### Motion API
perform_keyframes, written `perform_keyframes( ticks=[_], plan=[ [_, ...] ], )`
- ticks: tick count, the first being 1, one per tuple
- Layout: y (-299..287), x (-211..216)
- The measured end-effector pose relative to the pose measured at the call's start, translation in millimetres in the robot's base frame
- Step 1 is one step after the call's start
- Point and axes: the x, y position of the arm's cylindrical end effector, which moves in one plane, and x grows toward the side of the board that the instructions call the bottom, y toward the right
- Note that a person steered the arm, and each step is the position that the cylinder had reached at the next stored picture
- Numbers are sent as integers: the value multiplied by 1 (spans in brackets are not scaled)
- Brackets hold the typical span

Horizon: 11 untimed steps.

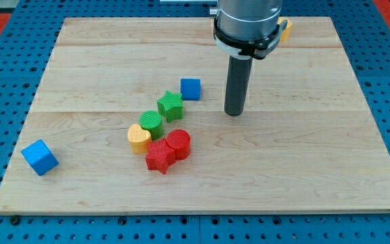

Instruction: Push the blue triangle to the top right of the board

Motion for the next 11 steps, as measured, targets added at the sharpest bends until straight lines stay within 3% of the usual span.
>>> perform_keyframes(
  ticks=[2, 3, 4, 8, 9, 11],
  plan=[
    [-32, -16],
    [-88, -38],
    [-109, -67],
    [108, -84],
    [109, -76],
    [160, -105]
  ],
)
